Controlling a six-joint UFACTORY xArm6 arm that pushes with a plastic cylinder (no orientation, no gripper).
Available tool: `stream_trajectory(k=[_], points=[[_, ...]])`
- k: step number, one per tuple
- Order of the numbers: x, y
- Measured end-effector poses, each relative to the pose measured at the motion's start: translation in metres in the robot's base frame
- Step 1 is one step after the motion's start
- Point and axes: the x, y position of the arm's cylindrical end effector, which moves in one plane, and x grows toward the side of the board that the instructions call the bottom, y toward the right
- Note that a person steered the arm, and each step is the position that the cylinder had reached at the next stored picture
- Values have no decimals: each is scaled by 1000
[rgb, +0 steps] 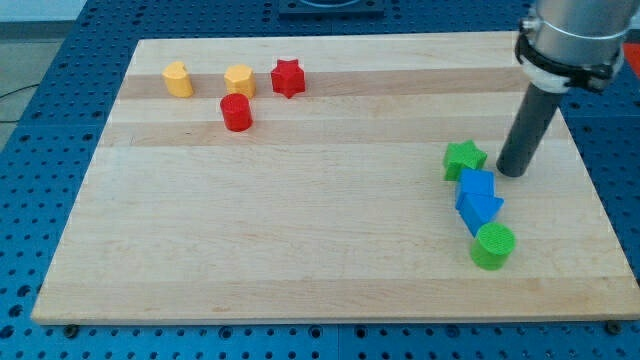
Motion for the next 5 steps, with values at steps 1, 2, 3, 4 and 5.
stream_trajectory(k=[1, 2, 3, 4, 5], points=[[-10, -59], [-22, -131], [-21, -186], [-28, -222], [-29, -189]])
